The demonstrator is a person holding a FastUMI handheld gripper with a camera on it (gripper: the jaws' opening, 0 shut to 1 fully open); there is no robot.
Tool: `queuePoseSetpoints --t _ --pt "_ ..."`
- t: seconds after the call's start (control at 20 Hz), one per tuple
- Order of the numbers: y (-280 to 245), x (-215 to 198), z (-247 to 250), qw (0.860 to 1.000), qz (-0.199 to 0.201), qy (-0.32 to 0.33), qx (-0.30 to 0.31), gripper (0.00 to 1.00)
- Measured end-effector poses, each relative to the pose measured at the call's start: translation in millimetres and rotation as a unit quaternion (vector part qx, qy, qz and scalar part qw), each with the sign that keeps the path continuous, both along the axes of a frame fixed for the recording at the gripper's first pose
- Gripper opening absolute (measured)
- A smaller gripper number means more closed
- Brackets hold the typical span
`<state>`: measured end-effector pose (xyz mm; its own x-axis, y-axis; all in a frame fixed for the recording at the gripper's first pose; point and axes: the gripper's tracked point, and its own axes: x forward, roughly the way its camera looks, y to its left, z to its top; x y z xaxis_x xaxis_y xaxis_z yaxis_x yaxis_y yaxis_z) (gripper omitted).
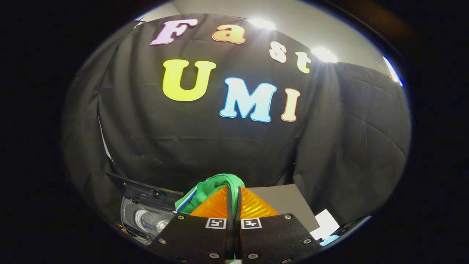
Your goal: Put the clothes into the washing machine and then close the washing machine lid.
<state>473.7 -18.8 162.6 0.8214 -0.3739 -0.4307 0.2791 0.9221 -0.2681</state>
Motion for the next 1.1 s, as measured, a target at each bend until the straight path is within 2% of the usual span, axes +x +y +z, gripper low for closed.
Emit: queuePoseSetpoints --t 0.65,1.1 --pt "182.7 -3.0 -7.0 0.996 0.080 -0.006 0.030 0.01" --pt "242.1 -1.8 -46.3 0.994 0.098 0.018 0.040 0.01"
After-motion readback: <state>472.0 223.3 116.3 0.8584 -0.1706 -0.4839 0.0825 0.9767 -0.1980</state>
